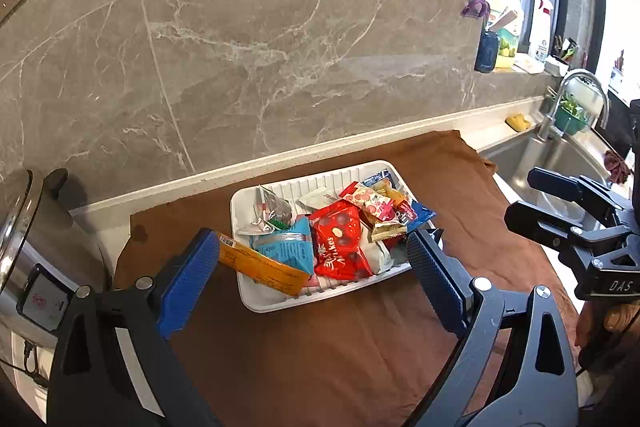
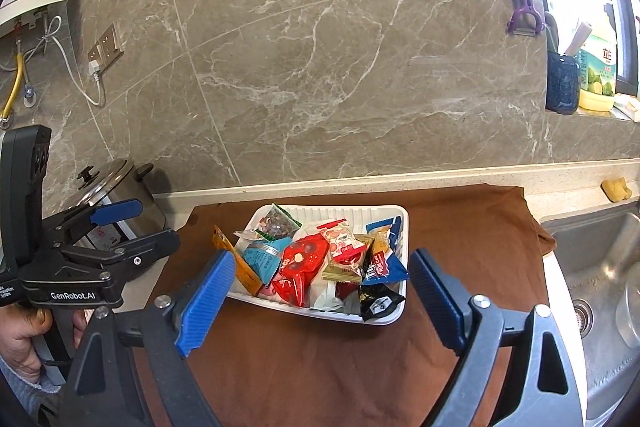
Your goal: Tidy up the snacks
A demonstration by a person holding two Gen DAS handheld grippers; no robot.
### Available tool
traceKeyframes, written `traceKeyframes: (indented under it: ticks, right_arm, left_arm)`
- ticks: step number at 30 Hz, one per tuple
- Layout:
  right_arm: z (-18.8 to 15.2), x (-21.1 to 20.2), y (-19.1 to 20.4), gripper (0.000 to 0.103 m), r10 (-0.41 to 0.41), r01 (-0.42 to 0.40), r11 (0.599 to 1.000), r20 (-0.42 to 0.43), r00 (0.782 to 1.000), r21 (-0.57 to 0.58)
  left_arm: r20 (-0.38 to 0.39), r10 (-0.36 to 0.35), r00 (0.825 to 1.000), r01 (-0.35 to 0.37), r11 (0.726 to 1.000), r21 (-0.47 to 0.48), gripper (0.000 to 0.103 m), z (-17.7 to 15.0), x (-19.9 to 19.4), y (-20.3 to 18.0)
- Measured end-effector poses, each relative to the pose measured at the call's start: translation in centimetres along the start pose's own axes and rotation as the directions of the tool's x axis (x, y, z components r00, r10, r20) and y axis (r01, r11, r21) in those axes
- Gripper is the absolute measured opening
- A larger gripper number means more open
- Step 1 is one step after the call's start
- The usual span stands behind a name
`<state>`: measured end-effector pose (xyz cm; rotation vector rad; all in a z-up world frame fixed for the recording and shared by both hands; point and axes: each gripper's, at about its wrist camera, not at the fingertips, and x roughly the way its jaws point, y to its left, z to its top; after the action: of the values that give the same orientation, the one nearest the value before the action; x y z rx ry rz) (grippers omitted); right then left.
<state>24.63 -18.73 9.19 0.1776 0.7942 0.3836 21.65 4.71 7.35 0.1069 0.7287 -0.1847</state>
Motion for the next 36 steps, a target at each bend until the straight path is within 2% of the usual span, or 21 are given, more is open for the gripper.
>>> traceKeyframes:
  ticks: [36]
  right_arm:
    - [-0.12, -0.02, 0.01, 0.091, 0.002, -0.002, 1.000, -0.002, 1.000, 0.002]
  left_arm:
    - [0.002, -0.002, 1.000, 0.002, 1.000, 0.011, 0.095, 0.25, 0.04, 0.13]
